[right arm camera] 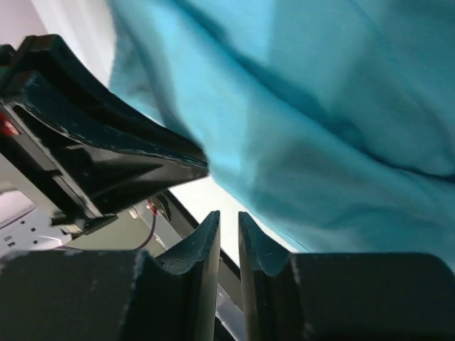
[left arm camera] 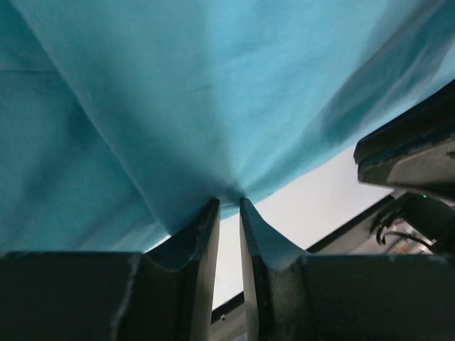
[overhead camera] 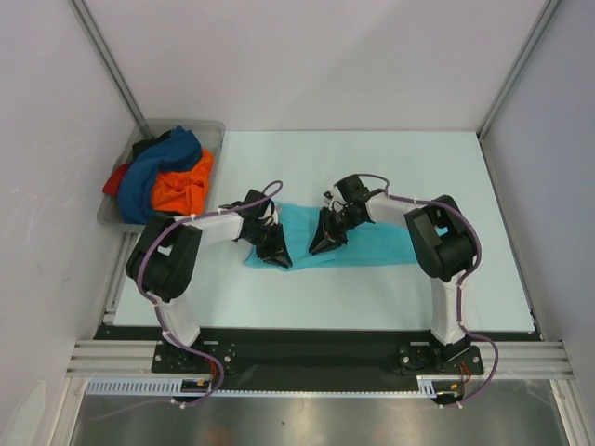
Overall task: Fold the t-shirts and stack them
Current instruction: Fold the tshirt
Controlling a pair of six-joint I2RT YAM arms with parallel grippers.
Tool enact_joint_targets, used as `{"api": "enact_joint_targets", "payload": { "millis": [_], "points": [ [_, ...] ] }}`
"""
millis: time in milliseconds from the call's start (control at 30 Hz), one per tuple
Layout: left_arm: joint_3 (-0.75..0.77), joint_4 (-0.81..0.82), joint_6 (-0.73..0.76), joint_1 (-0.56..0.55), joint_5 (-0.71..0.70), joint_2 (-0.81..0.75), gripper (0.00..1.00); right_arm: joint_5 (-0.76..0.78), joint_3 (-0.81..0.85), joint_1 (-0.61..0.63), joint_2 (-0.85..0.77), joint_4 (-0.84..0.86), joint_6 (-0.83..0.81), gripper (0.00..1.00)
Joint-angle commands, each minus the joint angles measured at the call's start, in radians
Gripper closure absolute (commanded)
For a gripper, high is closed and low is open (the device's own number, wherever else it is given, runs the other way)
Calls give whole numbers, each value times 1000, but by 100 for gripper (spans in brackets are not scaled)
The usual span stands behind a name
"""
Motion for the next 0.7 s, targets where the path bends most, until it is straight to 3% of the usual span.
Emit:
{"api": "enact_joint_targets", "payload": {
  "millis": [0,233,433,533,567,667],
  "points": [
    [-28,1,39,17,-59,20,76,-9,-41,-33,1,4,-40,79],
    [-36,-72,79,20,-171,-81,74,70,-139,-128,-70,-63,-131,79],
    [36,-149,81,20,-223,-218,61,113,-136,-154,-117,-122,-186,78],
    [65,-139,96,20,-183,-210,49,109,-136,-150,-147,-109,-179,68],
    [70,-139,99,21,-171,-196,48,106,-136,-153,-151,-103,-179,61],
    [87,-146,99,23,-139,-129,49,110,-127,-161,-147,-100,-180,54]
  ]
}}
